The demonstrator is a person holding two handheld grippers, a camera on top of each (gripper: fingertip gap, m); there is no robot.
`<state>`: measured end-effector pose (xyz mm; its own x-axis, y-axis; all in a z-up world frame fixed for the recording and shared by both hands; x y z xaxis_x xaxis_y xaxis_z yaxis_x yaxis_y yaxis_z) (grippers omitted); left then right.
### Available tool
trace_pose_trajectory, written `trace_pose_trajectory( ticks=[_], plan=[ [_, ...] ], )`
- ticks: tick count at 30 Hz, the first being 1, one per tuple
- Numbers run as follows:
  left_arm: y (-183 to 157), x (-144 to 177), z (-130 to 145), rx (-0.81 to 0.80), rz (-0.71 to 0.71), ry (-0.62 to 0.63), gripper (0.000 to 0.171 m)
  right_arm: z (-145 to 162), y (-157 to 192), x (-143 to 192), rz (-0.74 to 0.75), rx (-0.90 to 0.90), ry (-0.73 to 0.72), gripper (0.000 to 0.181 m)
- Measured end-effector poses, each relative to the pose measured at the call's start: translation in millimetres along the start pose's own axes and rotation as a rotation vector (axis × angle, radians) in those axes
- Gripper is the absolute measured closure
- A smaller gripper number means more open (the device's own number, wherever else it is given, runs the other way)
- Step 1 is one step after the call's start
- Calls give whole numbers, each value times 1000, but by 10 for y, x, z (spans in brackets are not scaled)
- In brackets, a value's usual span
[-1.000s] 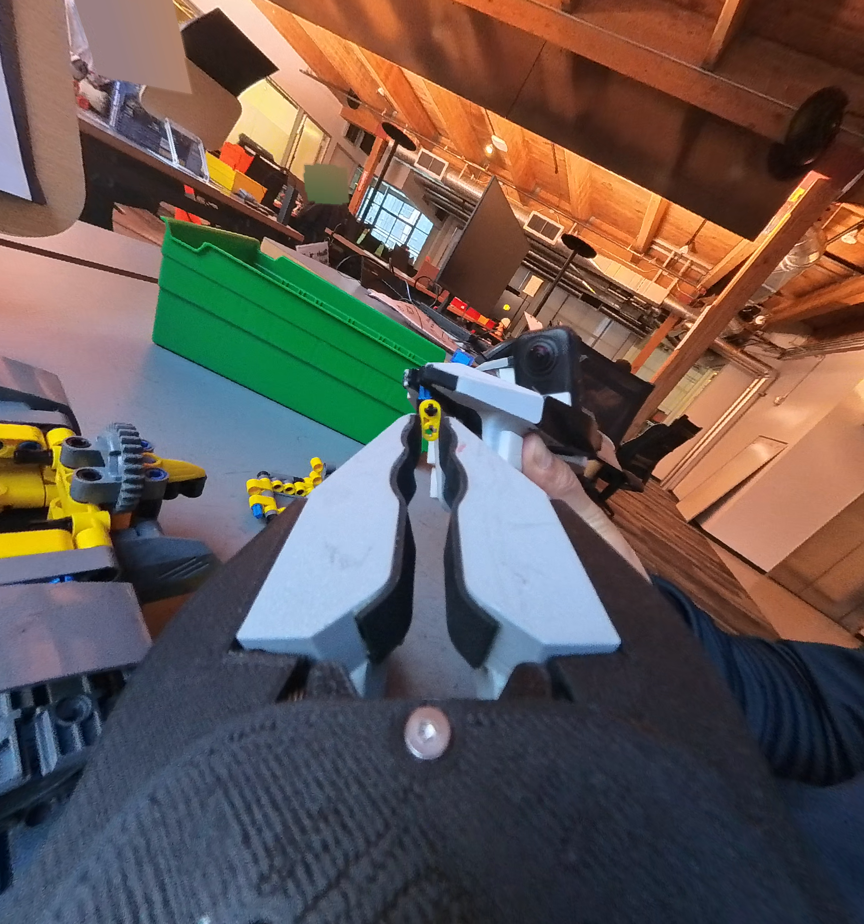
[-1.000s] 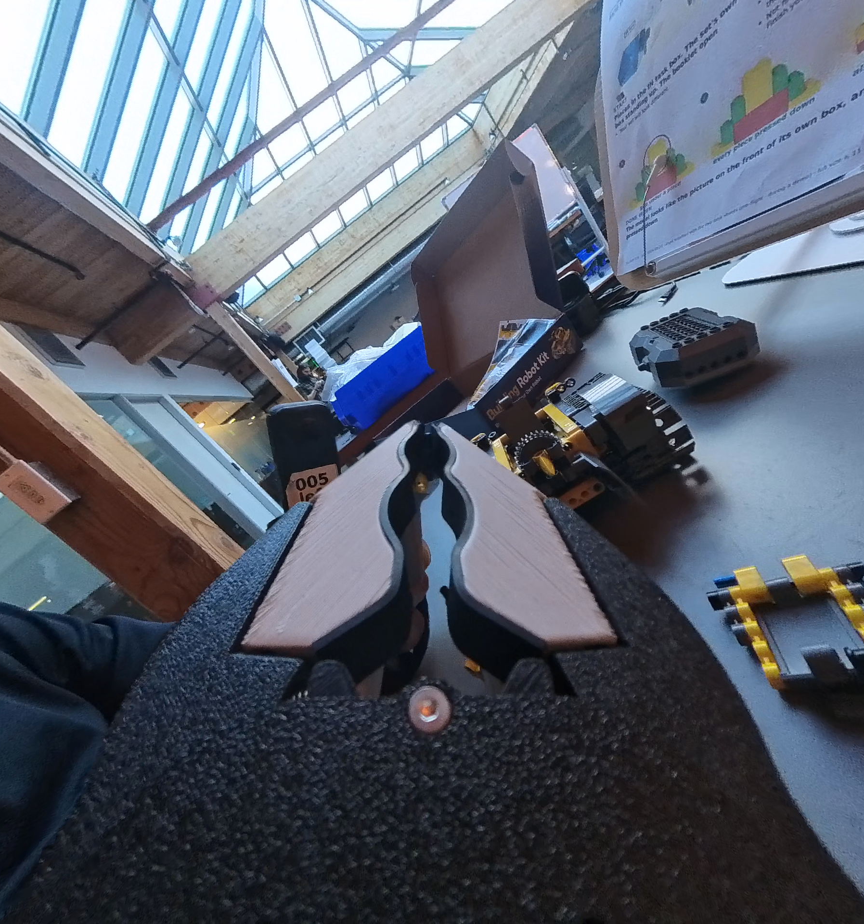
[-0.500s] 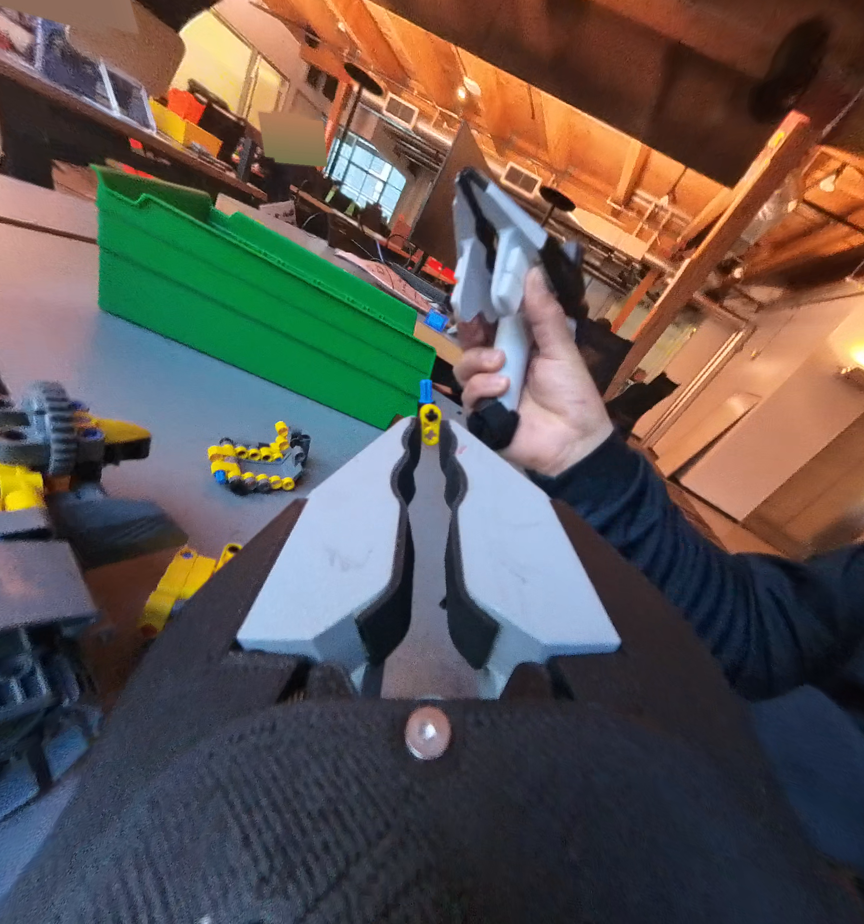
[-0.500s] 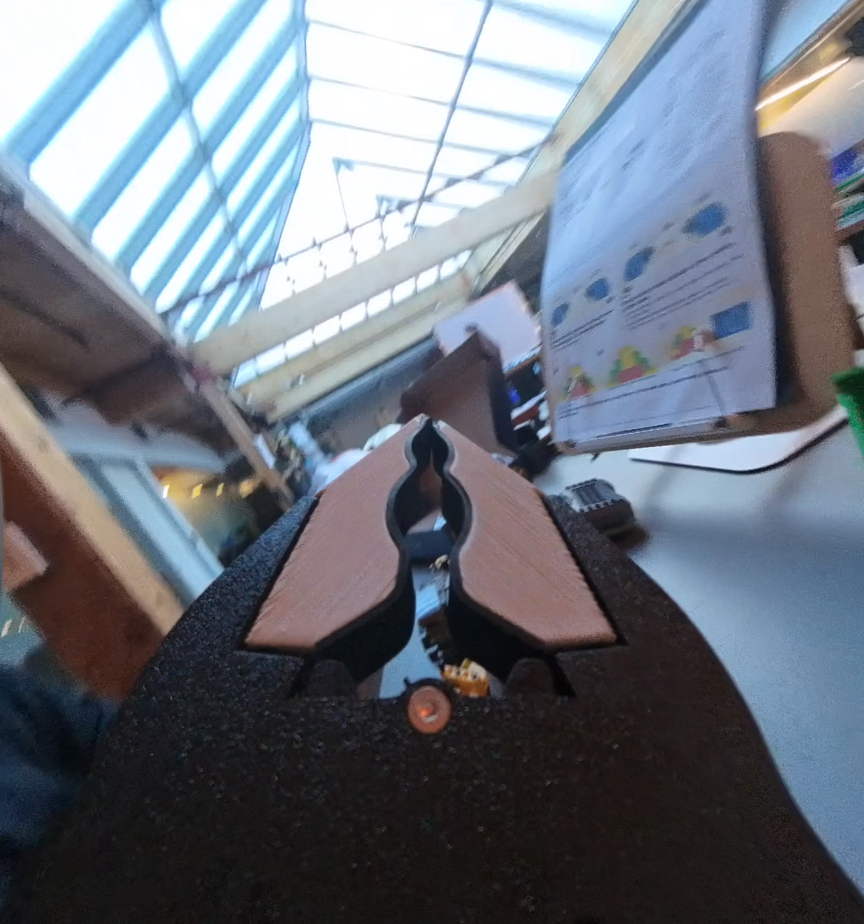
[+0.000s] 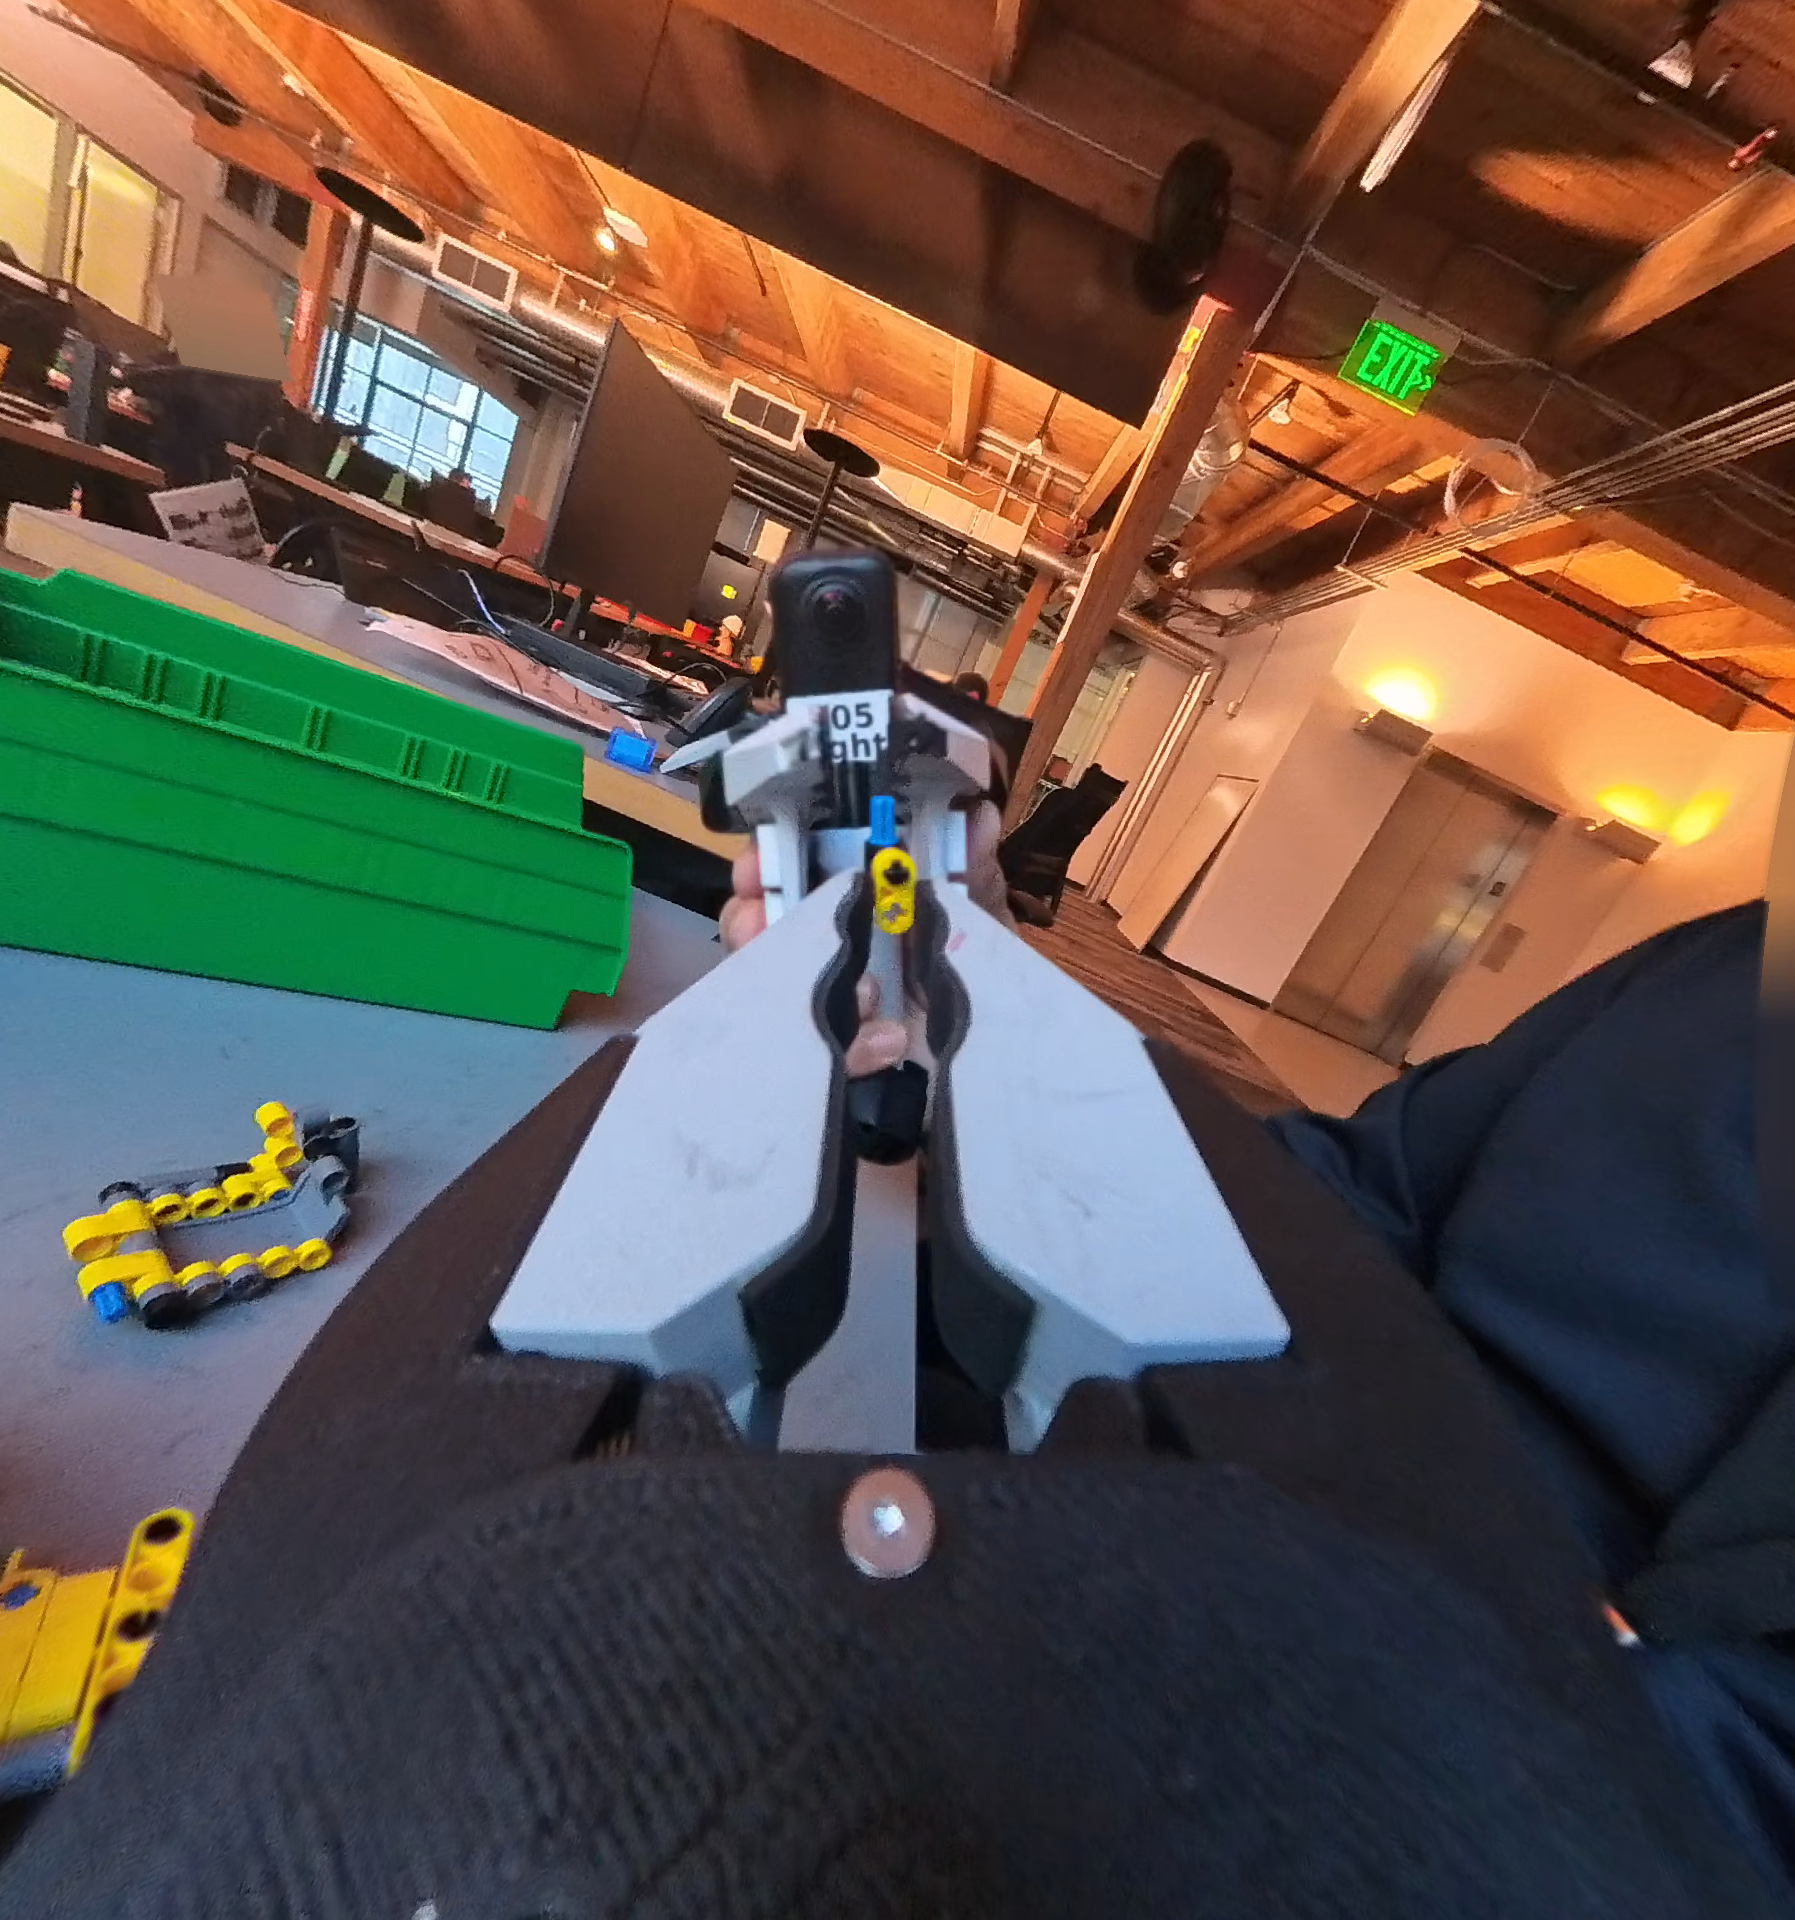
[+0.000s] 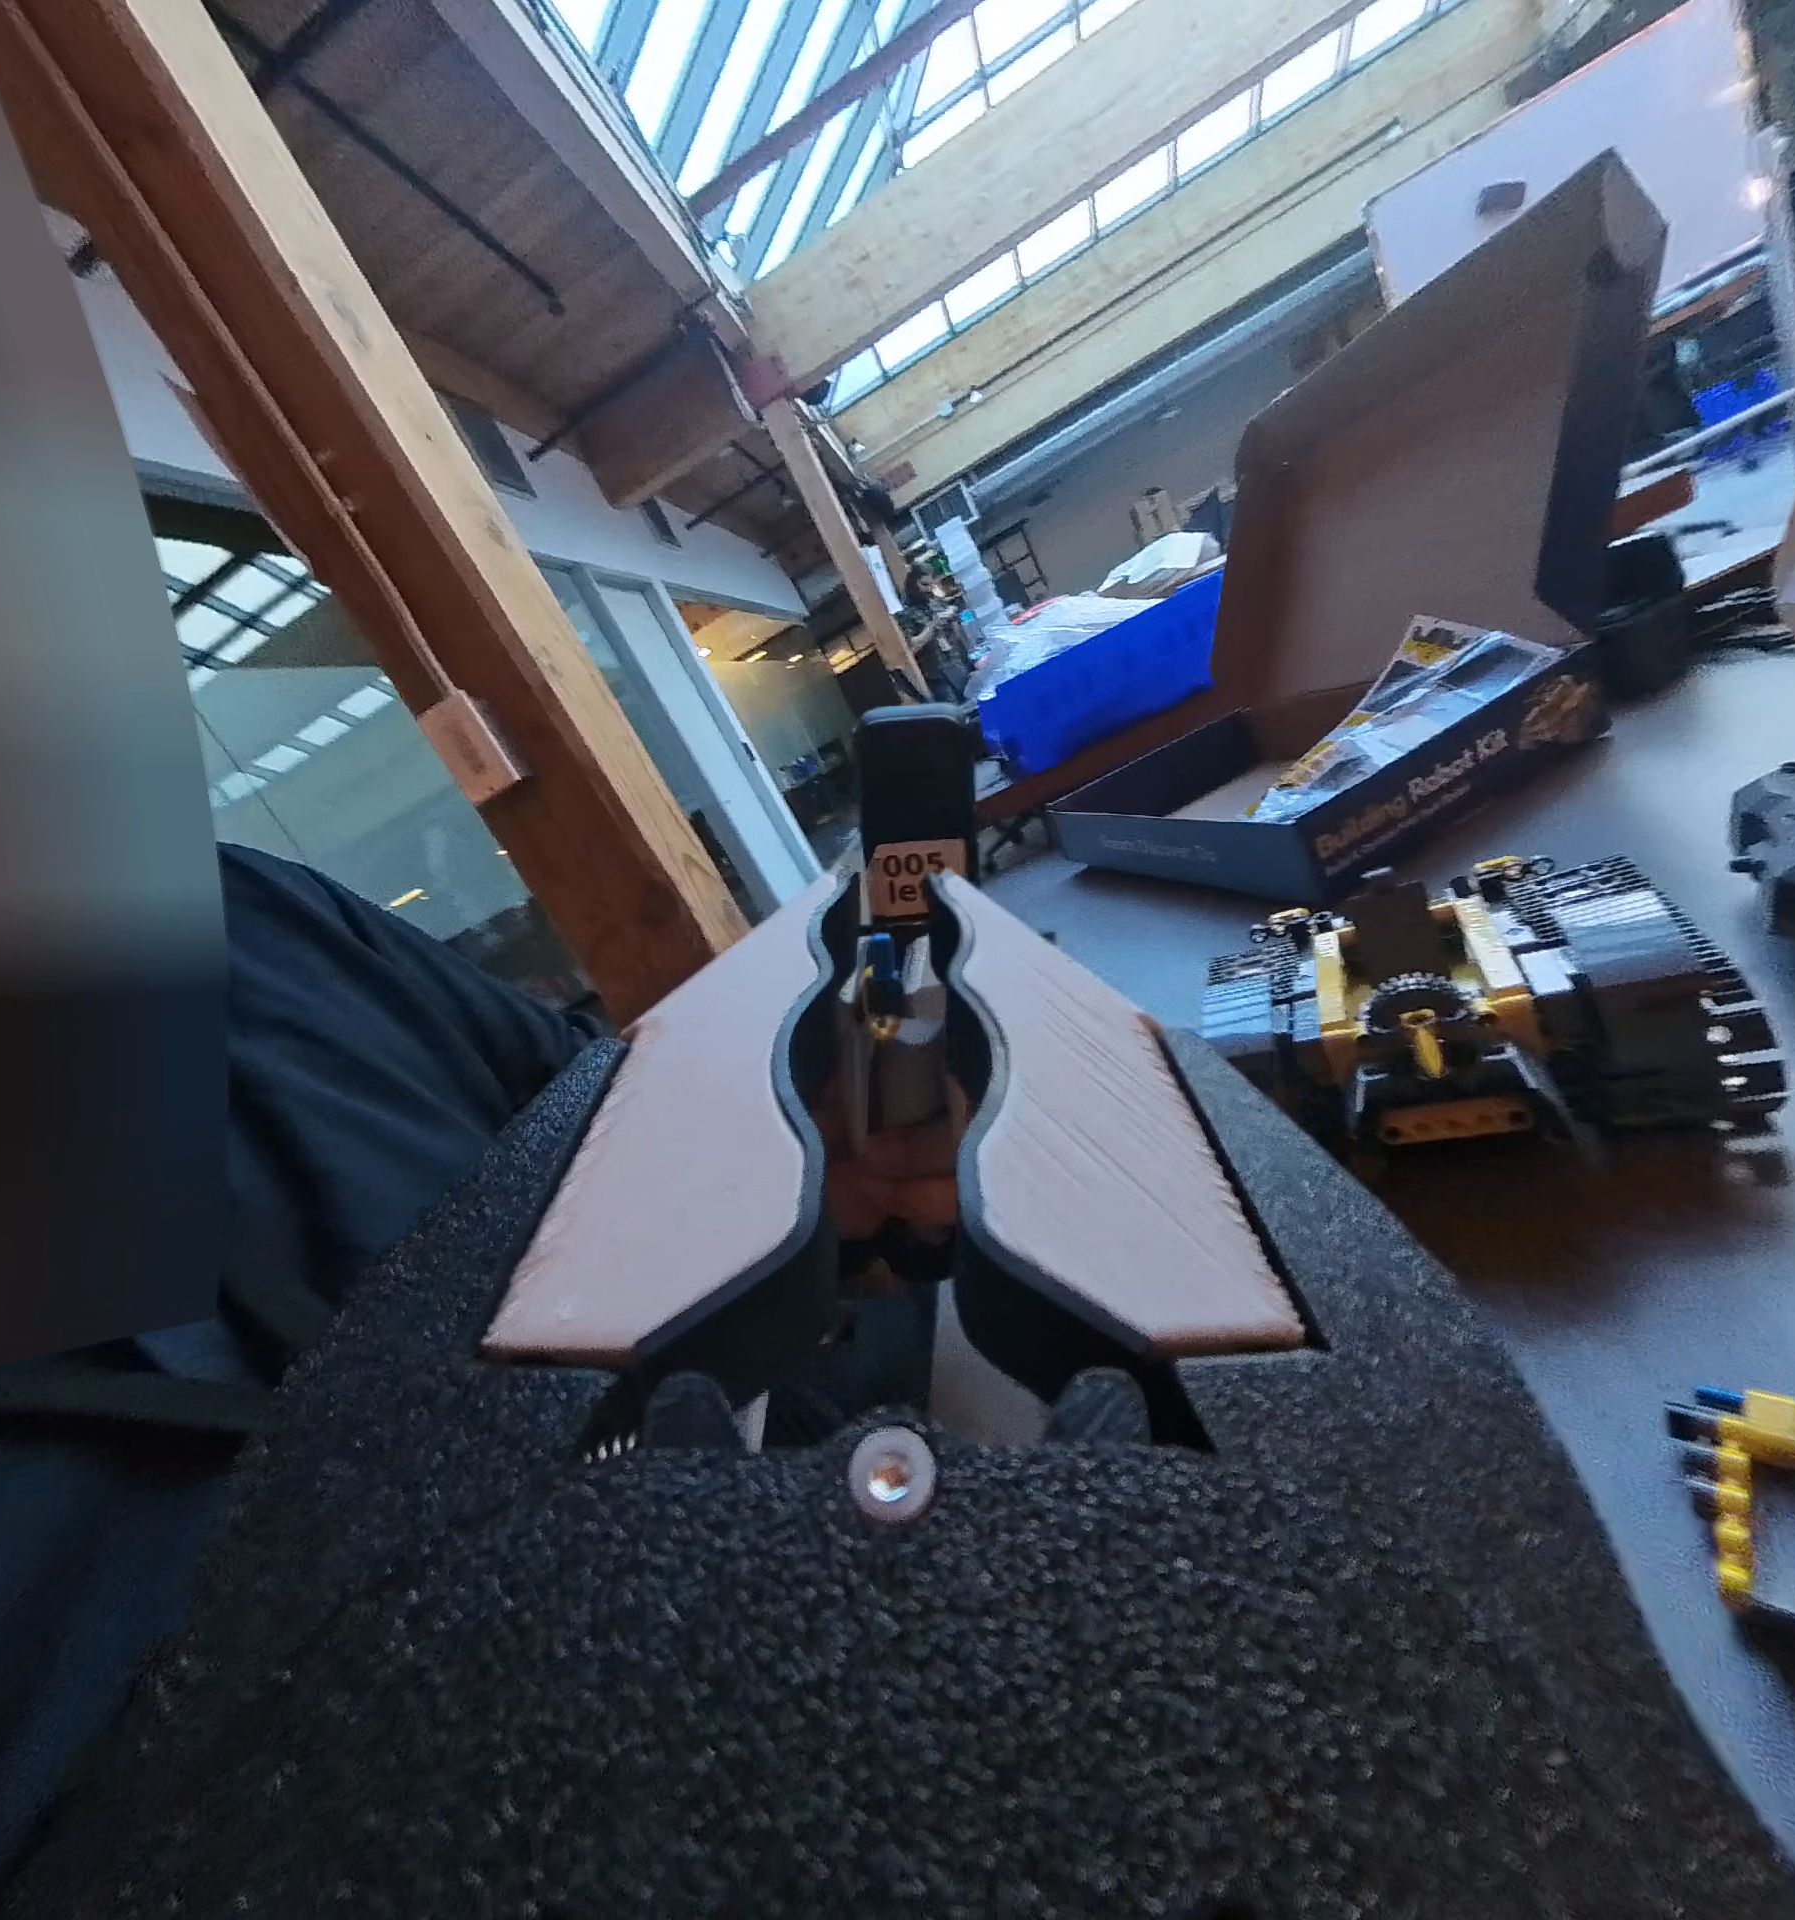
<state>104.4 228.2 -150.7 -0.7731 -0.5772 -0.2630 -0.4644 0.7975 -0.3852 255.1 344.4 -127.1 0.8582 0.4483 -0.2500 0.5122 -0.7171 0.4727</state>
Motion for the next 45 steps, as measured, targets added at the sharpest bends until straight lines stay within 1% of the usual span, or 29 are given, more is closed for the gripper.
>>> trace_pose_trajectory(
  ticks=[3,6,7,9,13,15,16,17,19,20,21,23,25,27,29,31,32,33,34,35,36,37,38,39,40,41,43,45],
  plan=[
    [-29,-4,-18,4,-4,1,166,41,6,-45,-13,-10,15,172],
    [-35,10,-25,11,-11,0,166,87,-12,-123,2,-11,54,168],
    [-31,20,-25,14,-18,1,166,103,-22,-140,1,-16,60,169],
    [-15,45,-25,22,-32,5,166,120,-30,-156,-21,-27,59,179],
    [-2,71,-13,32,-55,25,166,124,-37,-168,9,23,102,180],
    [6,69,-17,40,-64,30,155,144,-49,-178,50,62,133,180],
    [16,74,-17,47,-68,32,156,153,-50,-184,60,73,133,181],
    [24,90,-10,39,-82,38,166,161,-46,-196,48,67,136,180],
    [31,111,-8,9,-132,76,166,184,-59,-211,88,87,145,181],
    [20,118,-11,-15,-159,76,166,194,-57,-222,114,99,129,181],
    [7,127,-6,-23,-181,46,165,205,-48,-245,137,98,89,181],
    [-2,149,10,16,-192,-47,165,222,-55,-297,143,39,-3,181],
    [33,161,5,43,-201,-95,165,215,-91,-329,157,0,-44,181],
    [58,148,-64,30,-201,-82,165,201,-102,-337,170,-21,-99,181],
    [40,137,-132,-108,-268,-22,165,198,-145,-346,160,-78,-153,181],
    [18,165,-190,-231,-325,38,165,182,-174,-373,158,-96,-196,179],
    [20,204,-132,-322,-385,152,165,23,-180,-212,145,-125,-408,181],
    [41,256,39,-399,-442,240,166,-245,-198,75,122,-150,-600,181],
    [72,284,253,-351,-430,290,165,-510,-180,347,213,-73,-702,181],
    [50,247,303,-264,-356,288,165,-734,-129,458,328,54,-605,181],
    [-1,207,238,-267,-320,217,166,-877,-67,416,389,146,-421,181],
    [-21,177,164,-315,-330,197,166,-923,9,297,347,173,-266,181],
    [-11,151,108,-342,-336,228,166,-895,79,173,307,182,-159,181],
    [5,149,63,-331,-327,226,166,-821,132,55,304,208,-62,181],
    [19,165,27,-298,-309,194,166,-727,175,-47,294,226,33,181],
    [40,189,10,-262,-307,174,166,-637,206,-119,267,224,84,181],
    [64,233,11,-232,-314,137,166,-482,200,-182,238,185,95,181],
    [71,233,26,-199,-294,136,166,-326,103,-186,239,128,115,181]
  ],
)
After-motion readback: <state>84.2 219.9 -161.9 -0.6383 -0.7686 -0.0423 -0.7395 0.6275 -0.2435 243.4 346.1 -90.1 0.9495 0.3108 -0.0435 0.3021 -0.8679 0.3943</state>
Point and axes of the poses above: each gripper's, where its closed fingertips meet, x back along the fingers, z out of its underside, y = z × x across the jaws, the point moved 10 cm from there along x, back along the fingers, and after that the axes turned 1 degree about -x, right-handed, at the moved point
